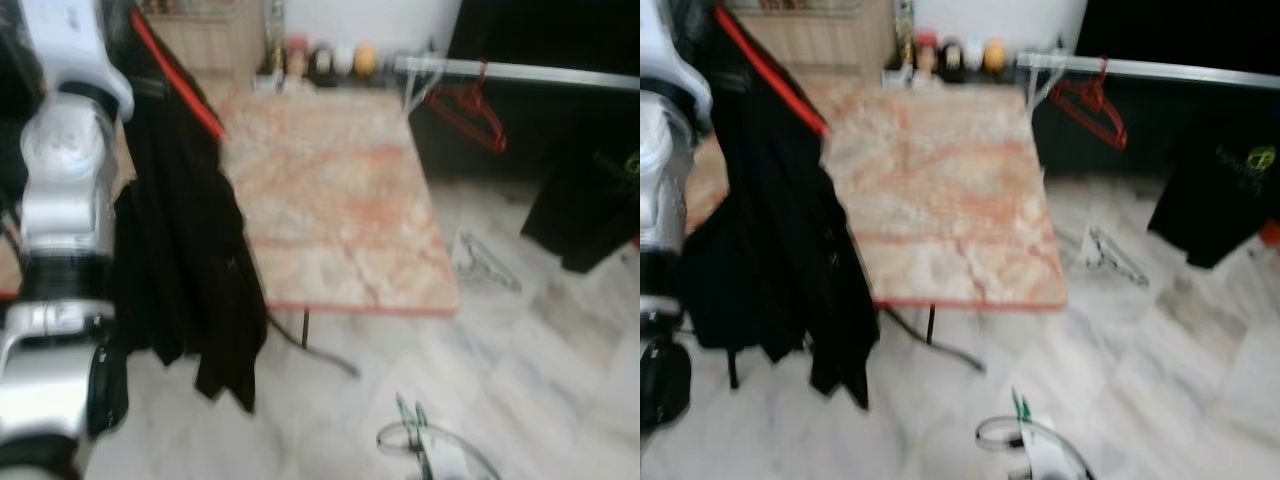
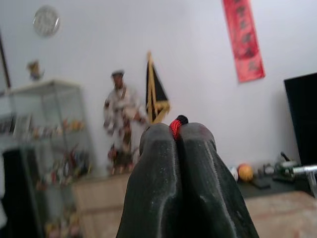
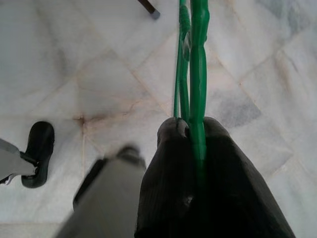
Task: Hang hanger
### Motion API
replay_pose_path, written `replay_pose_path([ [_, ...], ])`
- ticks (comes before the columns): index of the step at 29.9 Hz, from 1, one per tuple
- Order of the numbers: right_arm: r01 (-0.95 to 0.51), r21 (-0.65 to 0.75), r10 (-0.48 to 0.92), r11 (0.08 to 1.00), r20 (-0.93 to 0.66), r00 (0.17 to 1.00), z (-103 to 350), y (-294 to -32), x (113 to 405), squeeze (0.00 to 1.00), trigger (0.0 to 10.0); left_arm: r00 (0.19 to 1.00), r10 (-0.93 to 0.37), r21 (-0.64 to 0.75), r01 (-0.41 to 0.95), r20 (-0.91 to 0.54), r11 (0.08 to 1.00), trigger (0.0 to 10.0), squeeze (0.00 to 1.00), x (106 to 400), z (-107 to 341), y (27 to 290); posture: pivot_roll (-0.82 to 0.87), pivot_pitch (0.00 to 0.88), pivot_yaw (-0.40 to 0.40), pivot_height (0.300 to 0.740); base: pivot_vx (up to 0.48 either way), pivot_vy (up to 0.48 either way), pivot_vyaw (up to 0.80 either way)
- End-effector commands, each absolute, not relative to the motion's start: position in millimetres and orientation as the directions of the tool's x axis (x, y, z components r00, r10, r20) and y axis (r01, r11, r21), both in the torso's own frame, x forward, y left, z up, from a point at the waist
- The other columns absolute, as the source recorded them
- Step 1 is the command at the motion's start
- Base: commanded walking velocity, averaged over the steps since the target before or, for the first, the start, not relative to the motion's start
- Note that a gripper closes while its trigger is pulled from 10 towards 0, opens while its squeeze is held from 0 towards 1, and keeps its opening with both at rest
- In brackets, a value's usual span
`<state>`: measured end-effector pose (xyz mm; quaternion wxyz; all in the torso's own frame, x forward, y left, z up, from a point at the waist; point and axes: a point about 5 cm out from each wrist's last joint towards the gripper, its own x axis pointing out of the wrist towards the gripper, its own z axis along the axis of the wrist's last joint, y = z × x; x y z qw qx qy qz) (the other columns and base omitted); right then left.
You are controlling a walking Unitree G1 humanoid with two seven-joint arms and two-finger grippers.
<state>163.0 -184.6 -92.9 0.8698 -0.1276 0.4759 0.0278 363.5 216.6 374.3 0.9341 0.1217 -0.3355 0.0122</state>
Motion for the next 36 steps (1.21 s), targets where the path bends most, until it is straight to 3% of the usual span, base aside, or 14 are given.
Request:
replay_pose_path([
  [1, -0.166, -0.204, -0.086, 0.965, -0.841, 0.534, -93.7, -190.5, 159.5, 0.0, 10.0, 0.746, -0.099, 0.25, -0.093, 0.658, 0.964, 10.0, 0.0, 364.1, 384.8, 206.1, 0.08, 0.0, 0.006, 0.736, 0.36, 0.0, 0.0],
  [13, -0.171, -0.195, -0.074, 0.966, -0.84, 0.538, -93.4, -189.0, 160.6, 0.0, 10.0, 0.712, -0.105, 0.219, -0.07, 0.695, 0.973, 10.0, 0.0, 377.9, 404.0, 195.3, 0.09, 0.0, 0.01, 0.736, 0.365, 0.0, 0.0],
  [19, -0.173, -0.2, -0.078, 0.964, -0.84, 0.536, -93.5, -190.4, 160.0, 0.0, 10.0, 0.731, -0.097, 0.221, -0.075, 0.676, 0.972, 10.0, 0.0, 381.7, 391.4, 198.2, 0.09, 0.0, 0.007, 0.736, 0.364, 0.0, 0.0],
  [28, -0.182, -0.195, -0.07, 0.964, -0.843, 0.533, -94.4, -190.2, 157.6, 0.0, 10.0, 0.861, -0.147, 0.218, 0.043, 0.488, 0.975, 10.0, 0.0, 377.9, 300.7, 206.3, 0.08, 0.0, 0.005, 0.736, 0.143, 0.0, 0.0],
  [30, -0.182, -0.195, -0.07, 0.964, -0.845, 0.53, -94.7, -191.1, 156.4, 0.0, 10.0, 0.904, -0.139, 0.175, 0.073, 0.405, 0.982, 10.0, 0.0, 359.0, 259.8, 212.2, 0.09, 0.0, 0.002, 0.736, 0.0, 0.0, 0.0],
  [36, -0.197, -0.198, -0.067, 0.96, -0.848, 0.527, -94.8, -192.7, 155.6, 0.0, 10.0, 0.956, -0.153, 0.077, 0.138, 0.25, 0.987, 10.0, 0.0, 308.0, 206.0, 222.4, 0.1, 0.0, -0.006, 0.736, 0.0, 0.0, 0.0],
])
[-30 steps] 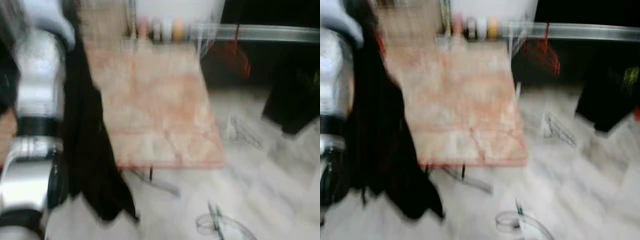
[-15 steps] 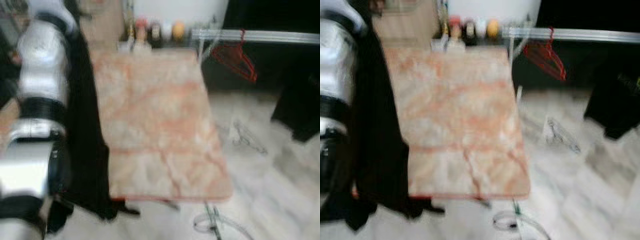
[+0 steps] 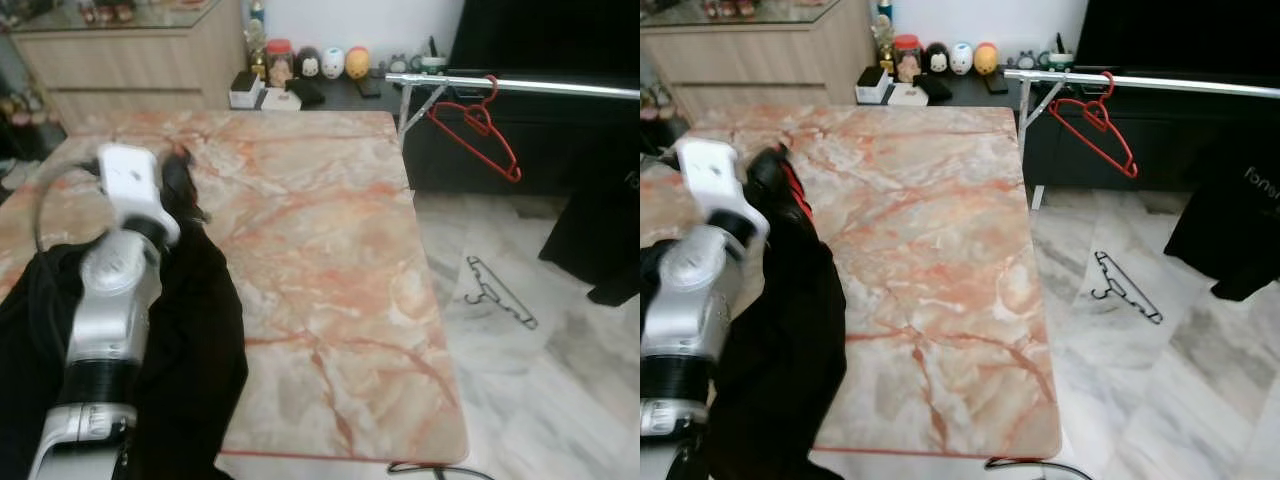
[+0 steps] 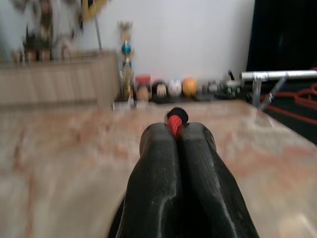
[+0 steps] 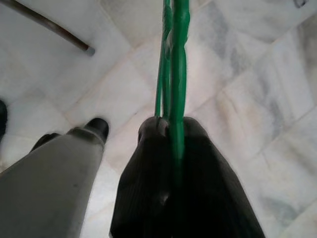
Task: Hang hanger
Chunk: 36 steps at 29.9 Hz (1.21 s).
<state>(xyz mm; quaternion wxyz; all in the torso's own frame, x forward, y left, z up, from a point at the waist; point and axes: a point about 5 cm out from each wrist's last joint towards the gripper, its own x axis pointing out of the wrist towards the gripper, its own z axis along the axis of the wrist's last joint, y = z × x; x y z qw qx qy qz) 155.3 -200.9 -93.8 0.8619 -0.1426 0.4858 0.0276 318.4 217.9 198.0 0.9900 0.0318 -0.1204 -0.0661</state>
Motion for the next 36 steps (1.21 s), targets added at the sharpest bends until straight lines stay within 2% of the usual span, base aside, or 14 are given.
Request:
replay_pose_path([
  [1, -0.197, -0.198, -0.067, 0.96, -0.848, 0.527, -94.8, -192.7, 155.6, 0.0, 10.0, 0.956, -0.153, 0.077, 0.138, 0.25, 0.987, 10.0, 0.0, 308.0, 206.0, 222.4, 0.1, 0.0, -0.006, 0.736, 0.0, 0.0, 0.0],
  [7, -0.143, -0.207, -0.101, 0.968, -0.839, 0.534, -93.1, -200.4, 156.9, 0.0, 10.0, 0.959, -0.244, 0.085, 0.234, 0.14, 0.969, 10.0, 0.0, 269.6, 191.9, 217.4, 0.1, 0.0, -0.004, 0.736, 0.0, 0.0, 0.0],
  [10, -0.114, -0.225, -0.129, 0.968, -0.83, 0.542, -91.4, -209.1, 157.1, 0.0, 10.0, 0.941, -0.338, 0.107, 0.336, 0.006, 0.936, 10.0, 0.0, 244.1, 177.2, 211.8, 0.11, 0.0, -0.007, 0.736, 0.0, 0.0, 0.0],
  [12, -0.112, -0.227, -0.132, 0.967, -0.83, 0.542, -91.2, -210.0, 157.2, 0.0, 10.0, 0.939, -0.345, 0.101, 0.344, -0.009, 0.933, 10.0, 0.0, 241.0, 174.9, 211.3, 0.11, 0.0, -0.007, 0.736, 0.0, 0.0, 0.0],
  [16, -0.095, -0.237, -0.148, 0.967, -0.822, 0.55, -89.3, -213.3, 160.4, 0.0, 10.0, 0.925, -0.351, 0.085, 0.365, -0.143, 0.927, 10.0, 0.0, 232.2, 147.3, 203.0, 0.1, 0.0, -0.011, 0.736, 0.0, 0.0, 0.0],
  [17, -0.095, -0.237, -0.148, 0.967, -0.822, 0.55, -89.2, -213.4, 160.8, 0.0, 10.0, 0.92, -0.356, 0.083, 0.372, -0.162, 0.924, 10.0, 0.2, 231.4, 144.5, 201.6, 0.1, 0.0, -0.011, 0.736, 0.0, 0.0, 0.0],
  [18, -0.095, -0.238, -0.148, 0.967, -0.822, 0.55, -89.2, -213.4, 160.7, 0.0, 10.0, 0.917, -0.36, 0.099, 0.38, -0.173, 0.92, 10.0, 0.2, 230.8, 141.8, 200.1, 0.1, 0.0, -0.011, 0.736, 0.0, 0.0, 0.0],
  [19, -0.095, -0.238, -0.148, 0.967, -0.821, 0.551, -89.2, -213.5, 160.5, 0.0, 10.0, 0.922, -0.347, 0.092, 0.365, -0.173, 0.926, 10.0, 0.87, 231.2, 137.9, 198.9, 0.09, 0.0, -0.012, 0.736, 0.0, 0.0, 0.0],
  [20, -0.095, -0.238, -0.148, 0.967, -0.821, 0.551, -89.2, -213.5, 160.5, 0.0, 10.0, 0.922, -0.347, 0.092, 0.365, -0.173, 0.926, 10.0, 0.87, 231.2, 137.9, 198.9, 0.09, 0.0, -0.012, 0.736, 0.0, 0.0, 0.0],
  [21, -0.095, -0.24, -0.149, 0.966, -0.821, 0.552, -89.1, -213.7, 160.5, 0.0, 10.0, 0.927, -0.335, 0.071, 0.35, -0.168, 0.934, 10.0, 1.0, 232.2, 136.6, 198.2, 0.09, 0.0, -0.012, 0.736, 0.0, 0.0, 0.0],
  [36, -0.089, -0.254, -0.163, 0.963, -0.814, 0.557, -88.7, -214.6, 160.8, 0.0, 10.0, 0.88, -0.434, 0.08, 0.455, -0.196, 0.887, 10.0, 1.0, 223.9, 146.3, 196.7, 0.1, 0.0, -0.017, 0.736, 0.0, 0.0, 0.0],
])
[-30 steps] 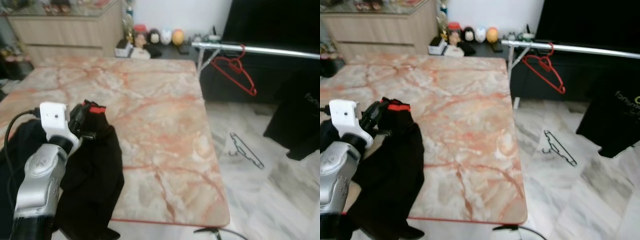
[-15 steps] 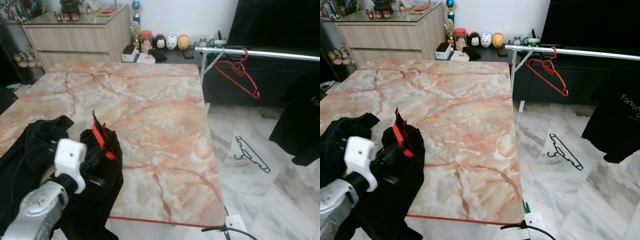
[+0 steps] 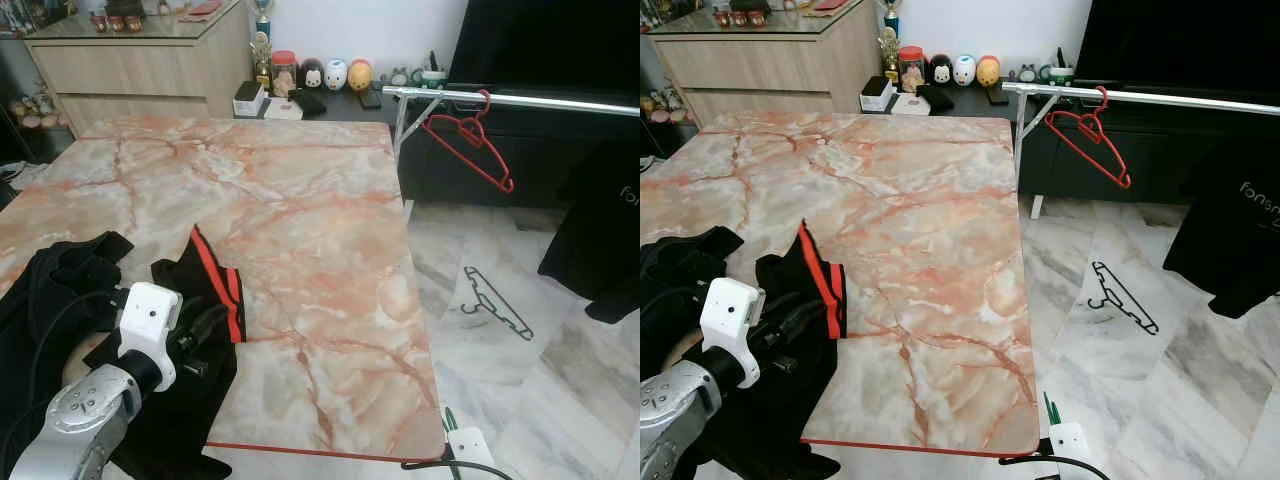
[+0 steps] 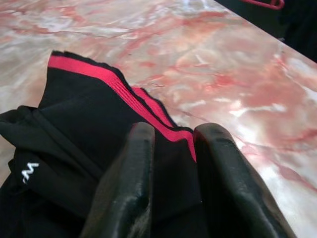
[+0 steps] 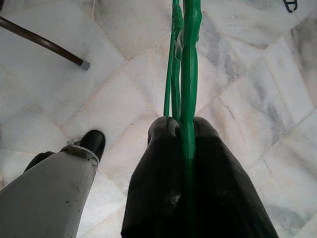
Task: Hang hanger
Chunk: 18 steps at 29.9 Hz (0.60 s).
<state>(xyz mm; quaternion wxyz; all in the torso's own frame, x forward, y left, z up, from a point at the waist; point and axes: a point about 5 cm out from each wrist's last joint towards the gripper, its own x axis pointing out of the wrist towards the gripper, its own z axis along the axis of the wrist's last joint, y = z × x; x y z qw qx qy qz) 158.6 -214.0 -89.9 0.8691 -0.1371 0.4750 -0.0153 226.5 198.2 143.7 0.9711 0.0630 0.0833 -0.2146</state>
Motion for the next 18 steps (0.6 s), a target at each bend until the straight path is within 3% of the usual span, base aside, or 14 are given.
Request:
replay_pose_path([
  [1, -0.088, -0.254, -0.164, 0.963, -0.814, 0.558, -88.7, -214.7, 160.8, 0.0, 10.0, 0.873, -0.446, 0.077, 0.468, -0.198, 0.88, 10.0, 1.0, 222.4, 147.2, 196.1, 0.09, 0.0, -0.017, 0.736, 0.0, 0.0, 0.0],
  [5, -0.083, -0.256, -0.167, 0.963, -0.811, 0.561, -88.4, -215.1, 161.0, 0.0, 10.0, 0.875, -0.451, 0.081, 0.469, -0.175, 0.879, 10.0, 1.0, 220.4, 152.8, 196.9, 0.1, 0.0, -0.018, 0.736, 0.0, 0.0, 0.0],
  [8, -0.081, -0.259, -0.17, 0.963, -0.809, 0.563, -88.3, -215.5, 161.0, 0.0, 10.0, 0.917, -0.387, 0.048, 0.393, -0.093, 0.918, 10.0, 1.0, 222.8, 160.6, 201.3, 0.09, 0.0, -0.018, 0.736, 0.0, 0.0, 0.0],
  [10, -0.075, -0.262, -0.176, 0.962, -0.805, 0.566, -87.9, -216.5, 161.2, 0.0, 10.0, 0.979, -0.2, 0.017, 0.199, 0.045, 0.98, 10.0, 1.0, 226.1, 172.1, 212.2, 0.1, 0.0, -0.02, 0.736, 0.0, 0.0, 0.0],
  [12, -0.074, -0.264, -0.177, 0.962, -0.804, 0.567, -87.8, -216.8, 161.3, 0.0, 10.0, 0.988, -0.126, -0.024, 0.129, 0.095, 0.991, 10.0, 1.0, 227.4, 175.8, 216.1, 0.1, 0.0, -0.02, 0.736, 0.0, 0.0, 0.0],
  [13, -0.074, -0.266, -0.178, 0.961, -0.803, 0.568, -87.6, -217.1, 161.5, 0.0, 10.0, 0.989, -0.078, -0.017, 0.081, 0.122, 0.997, 10.0, 0.09, 228.8, 178.7, 217.1, 0.1, 0.0, -0.025, 0.736, 0.0, 0.0, 0.0],
  [14, -0.071, -0.268, -0.182, 0.961, -0.802, 0.57, -87.3, -217.9, 161.8, 0.0, 10.0, 0.988, -0.04, -0.005, 0.041, 0.149, 0.999, 10.0, 0.0, 230.7, 180.9, 215.1, 0.1, 0.0, -0.032, 0.736, 0.0, 0.0, 0.0],
  [18, -0.05, -0.27, -0.192, 0.962, -0.792, 0.58, -86.6, -218.8, 162.2, 0.0, 10.0, 0.992, -0.037, 0.013, 0.036, 0.12, 0.999, 10.0, 0.0, 236.7, 161.9, 197.5, 0.08, 0.0, -0.035, 0.736, 0.0, 0.0, 0.0],
])
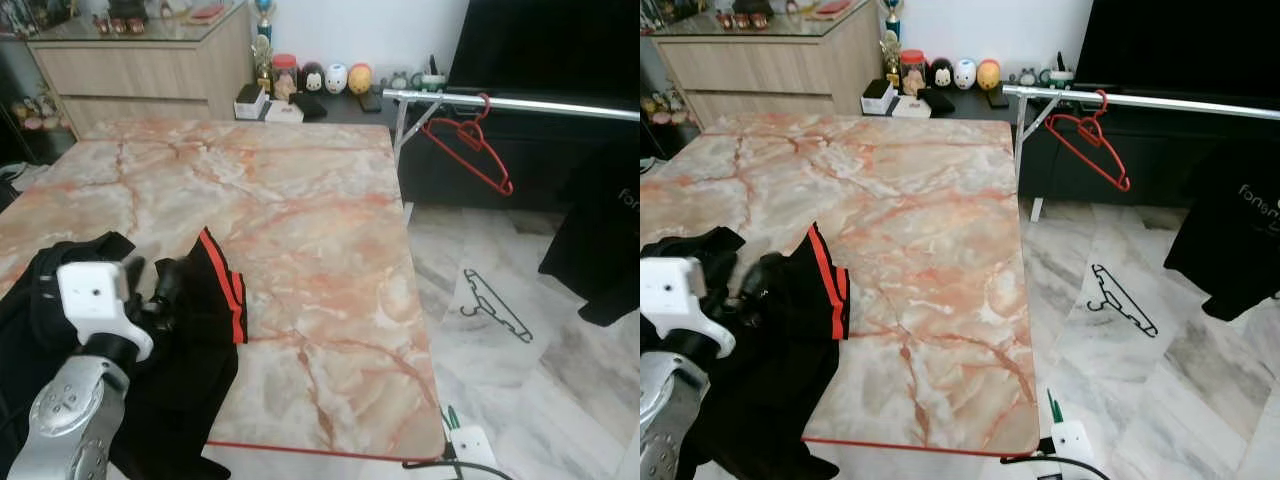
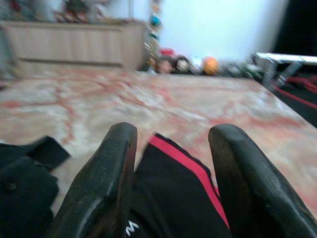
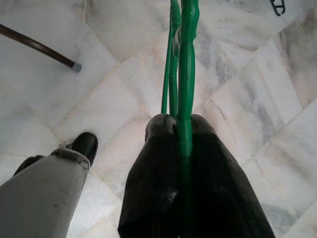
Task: Hang hanger
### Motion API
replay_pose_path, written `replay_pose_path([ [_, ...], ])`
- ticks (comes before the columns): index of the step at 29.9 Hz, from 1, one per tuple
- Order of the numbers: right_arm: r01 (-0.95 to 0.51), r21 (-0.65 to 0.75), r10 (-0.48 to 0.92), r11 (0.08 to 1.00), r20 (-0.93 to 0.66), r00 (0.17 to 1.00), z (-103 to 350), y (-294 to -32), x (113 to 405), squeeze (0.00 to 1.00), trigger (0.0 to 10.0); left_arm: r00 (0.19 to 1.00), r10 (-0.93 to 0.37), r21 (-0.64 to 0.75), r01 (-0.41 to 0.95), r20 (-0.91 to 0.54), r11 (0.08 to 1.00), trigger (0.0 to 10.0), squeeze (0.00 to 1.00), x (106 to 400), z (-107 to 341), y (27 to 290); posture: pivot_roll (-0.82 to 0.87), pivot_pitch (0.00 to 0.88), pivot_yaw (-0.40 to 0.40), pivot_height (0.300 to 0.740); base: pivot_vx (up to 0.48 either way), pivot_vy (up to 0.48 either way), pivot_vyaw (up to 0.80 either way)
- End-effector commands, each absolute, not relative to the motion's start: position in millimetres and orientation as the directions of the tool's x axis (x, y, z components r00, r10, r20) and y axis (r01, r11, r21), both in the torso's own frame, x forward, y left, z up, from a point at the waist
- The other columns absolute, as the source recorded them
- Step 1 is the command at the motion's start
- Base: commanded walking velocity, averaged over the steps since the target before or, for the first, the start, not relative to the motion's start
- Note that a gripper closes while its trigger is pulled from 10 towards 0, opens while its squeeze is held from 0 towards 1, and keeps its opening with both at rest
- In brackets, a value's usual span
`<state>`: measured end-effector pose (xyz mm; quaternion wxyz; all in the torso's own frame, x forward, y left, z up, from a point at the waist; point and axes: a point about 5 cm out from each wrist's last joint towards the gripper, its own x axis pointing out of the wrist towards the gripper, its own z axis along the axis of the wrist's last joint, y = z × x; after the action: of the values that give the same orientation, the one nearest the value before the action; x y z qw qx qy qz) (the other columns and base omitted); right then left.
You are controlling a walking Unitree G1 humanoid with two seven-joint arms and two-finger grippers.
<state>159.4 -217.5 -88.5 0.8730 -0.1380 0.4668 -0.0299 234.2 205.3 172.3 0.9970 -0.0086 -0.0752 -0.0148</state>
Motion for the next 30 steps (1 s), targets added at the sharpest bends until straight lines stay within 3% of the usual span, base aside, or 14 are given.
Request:
replay_pose_path([
  [1, -0.05, -0.27, -0.192, 0.962, -0.792, 0.58, -86.6, -218.8, 162.2, 0.0, 10.0, 0.992, -0.037, 0.013, 0.036, 0.12, 0.999, 10.0, 0.0, 236.7, 161.9, 197.5, 0.08, 0.0, -0.035, 0.736, 0.0, 0.0, 0.0],
  [7, -0.007, -0.272, -0.213, 0.962, -0.767, 0.605, -85.2, -218.8, 163.0, 0.0, 10.0, 0.996, -0.031, 0.054, 0.027, 0.084, 0.998, 10.0, 0.0, 240.1, 146.7, 192.1, 0.06, 0.0, -0.034, 0.736, 0.0, 0.0, 0.0],
  [30, -0.02, -0.291, -0.22, 0.957, -0.767, 0.602, -86.8, -219.4, 158.2, 0.0, 10.0, 0.984, -0.013, 0.069, 0.0, 0.176, 0.998, 10.0, 0.0, 246.3, 151.0, 186.7, 0.04, 0.0, -0.025, 0.736, -0.254, 0.0, 0.0],
])
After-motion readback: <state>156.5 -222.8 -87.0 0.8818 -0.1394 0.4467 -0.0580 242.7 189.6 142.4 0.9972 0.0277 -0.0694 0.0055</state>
